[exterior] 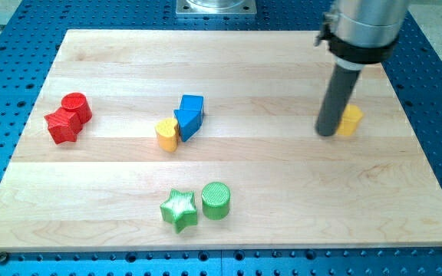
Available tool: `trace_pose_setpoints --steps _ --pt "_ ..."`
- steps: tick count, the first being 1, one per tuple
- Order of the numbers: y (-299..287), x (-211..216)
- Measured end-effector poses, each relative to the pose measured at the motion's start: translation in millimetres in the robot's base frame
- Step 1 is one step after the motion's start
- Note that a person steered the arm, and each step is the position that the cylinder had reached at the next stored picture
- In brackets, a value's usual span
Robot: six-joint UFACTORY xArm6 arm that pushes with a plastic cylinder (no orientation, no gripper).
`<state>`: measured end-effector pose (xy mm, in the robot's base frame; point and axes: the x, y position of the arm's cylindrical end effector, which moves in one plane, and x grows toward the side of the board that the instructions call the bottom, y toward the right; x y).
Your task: Push the yellow heart top to the yellow hexagon
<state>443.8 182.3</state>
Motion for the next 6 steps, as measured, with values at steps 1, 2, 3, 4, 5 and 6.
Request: trace_pose_setpoints --steps 1,2,3,4,5,6 --pt "1.6 16.0" --pt "-84.2 68.3" --pt "-210.3 98.2" --pt "-297.9 93.7" --pt "-360.9 74.8" --pt "-356.7 21.5"
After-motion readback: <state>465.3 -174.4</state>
